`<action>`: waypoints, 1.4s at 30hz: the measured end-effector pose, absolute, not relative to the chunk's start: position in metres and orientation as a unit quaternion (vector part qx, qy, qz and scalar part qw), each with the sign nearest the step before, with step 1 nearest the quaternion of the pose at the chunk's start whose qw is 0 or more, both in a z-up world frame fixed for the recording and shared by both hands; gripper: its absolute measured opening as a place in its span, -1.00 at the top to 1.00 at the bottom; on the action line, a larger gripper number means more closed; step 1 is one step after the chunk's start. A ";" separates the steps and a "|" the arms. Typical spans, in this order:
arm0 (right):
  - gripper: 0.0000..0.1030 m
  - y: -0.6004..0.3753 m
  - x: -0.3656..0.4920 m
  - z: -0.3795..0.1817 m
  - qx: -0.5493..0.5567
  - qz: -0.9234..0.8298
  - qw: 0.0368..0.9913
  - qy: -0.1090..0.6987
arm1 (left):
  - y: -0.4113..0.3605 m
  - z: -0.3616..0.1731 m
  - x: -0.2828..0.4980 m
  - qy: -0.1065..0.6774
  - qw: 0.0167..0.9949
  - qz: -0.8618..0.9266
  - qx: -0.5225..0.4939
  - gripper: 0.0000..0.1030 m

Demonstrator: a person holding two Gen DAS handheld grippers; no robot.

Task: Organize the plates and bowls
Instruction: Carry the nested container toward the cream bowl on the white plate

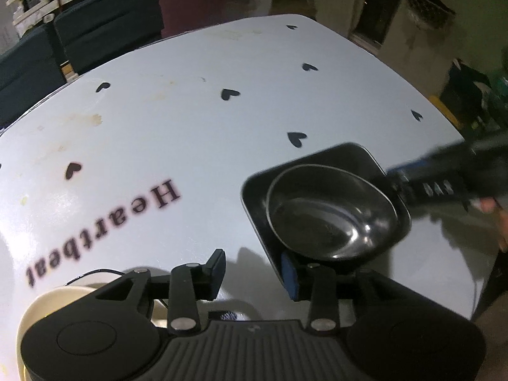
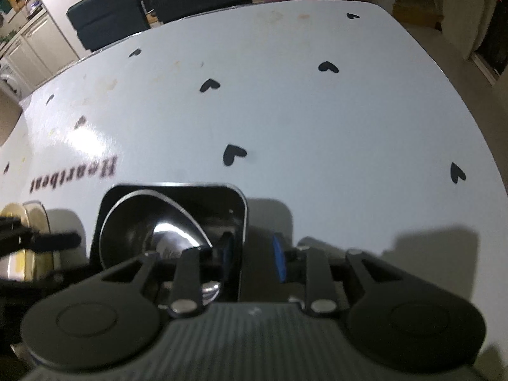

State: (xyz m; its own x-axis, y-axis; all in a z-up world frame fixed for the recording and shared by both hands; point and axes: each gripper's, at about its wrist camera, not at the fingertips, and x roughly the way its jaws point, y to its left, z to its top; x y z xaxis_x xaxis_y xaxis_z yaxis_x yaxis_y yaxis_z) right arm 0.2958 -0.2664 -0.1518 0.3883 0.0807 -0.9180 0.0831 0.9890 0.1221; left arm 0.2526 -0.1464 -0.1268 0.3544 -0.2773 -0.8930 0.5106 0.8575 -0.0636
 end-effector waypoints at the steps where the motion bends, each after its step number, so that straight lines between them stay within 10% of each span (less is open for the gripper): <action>1: 0.37 -0.266 0.294 -0.151 0.071 0.003 0.830 0.554 | -0.146 -0.127 0.255 0.515 0.816 -0.238 0.109 0.22; 15: 0.87 -0.274 0.283 -0.144 0.104 0.034 0.832 0.544 | -0.142 -0.135 0.265 0.541 0.809 -0.226 0.037 0.58; 42: 0.84 -0.309 0.275 -0.164 0.168 0.104 0.832 0.519 | -0.125 -0.147 0.267 0.556 0.795 -0.233 -0.063 0.84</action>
State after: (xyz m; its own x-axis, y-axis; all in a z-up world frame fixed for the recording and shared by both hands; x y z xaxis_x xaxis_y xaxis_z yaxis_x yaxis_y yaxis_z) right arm 0.2755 -0.3086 -0.1640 0.4404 0.3474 -0.8278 0.0007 0.9220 0.3873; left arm 0.2670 -0.1254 -0.1473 0.2727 -0.4411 -0.8550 0.3007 0.8833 -0.3597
